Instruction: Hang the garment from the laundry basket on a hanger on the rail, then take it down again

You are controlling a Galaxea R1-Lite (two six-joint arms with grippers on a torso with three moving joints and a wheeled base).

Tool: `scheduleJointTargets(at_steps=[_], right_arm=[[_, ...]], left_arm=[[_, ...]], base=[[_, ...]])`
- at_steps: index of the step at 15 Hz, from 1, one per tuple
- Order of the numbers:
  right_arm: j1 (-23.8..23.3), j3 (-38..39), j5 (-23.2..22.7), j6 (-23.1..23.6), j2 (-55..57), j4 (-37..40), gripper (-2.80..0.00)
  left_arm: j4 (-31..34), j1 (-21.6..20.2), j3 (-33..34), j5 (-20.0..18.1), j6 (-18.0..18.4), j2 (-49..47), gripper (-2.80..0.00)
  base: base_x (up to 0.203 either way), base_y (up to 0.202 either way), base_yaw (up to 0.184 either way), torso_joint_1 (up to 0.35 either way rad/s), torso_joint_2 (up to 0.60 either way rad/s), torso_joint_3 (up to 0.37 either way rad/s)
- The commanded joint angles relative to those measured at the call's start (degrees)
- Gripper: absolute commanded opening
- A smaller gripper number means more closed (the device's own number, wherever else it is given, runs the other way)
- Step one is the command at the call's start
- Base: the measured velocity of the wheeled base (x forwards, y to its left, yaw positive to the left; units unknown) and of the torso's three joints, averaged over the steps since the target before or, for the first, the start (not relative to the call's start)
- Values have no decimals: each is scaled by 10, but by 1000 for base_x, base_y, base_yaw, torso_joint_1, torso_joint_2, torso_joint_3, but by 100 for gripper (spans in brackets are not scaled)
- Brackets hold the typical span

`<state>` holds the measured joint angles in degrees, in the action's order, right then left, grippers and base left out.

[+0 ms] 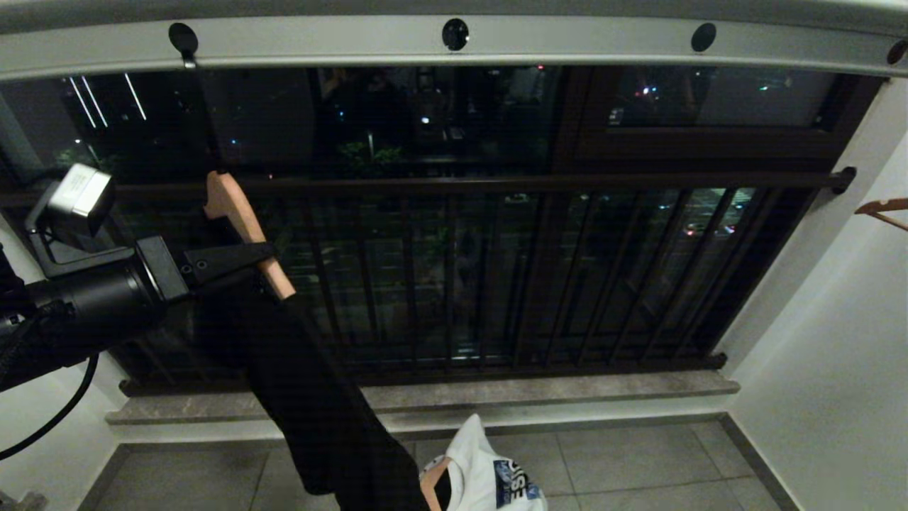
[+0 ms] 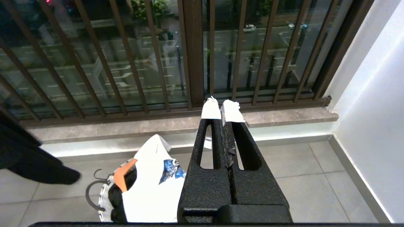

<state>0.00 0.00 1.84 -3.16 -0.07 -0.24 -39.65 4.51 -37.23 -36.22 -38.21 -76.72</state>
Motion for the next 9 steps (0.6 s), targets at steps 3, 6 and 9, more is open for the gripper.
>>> scheduleJointTargets(at_steps=[3,6,9], right_arm=[[0,0,0,0,1,0,-280],[0,0,0,0,1,0,-280],[0,0,0,0,1,0,-280]], left_arm=[[0,0,10,-2,-4,24,0],[25,0,25,-2,-4,72,0],[96,3,34,-4,-3,165,0]], base=[[0,0,0,0,0,0],[0,0,0,0,0,0],[0,0,0,0,0,0]])
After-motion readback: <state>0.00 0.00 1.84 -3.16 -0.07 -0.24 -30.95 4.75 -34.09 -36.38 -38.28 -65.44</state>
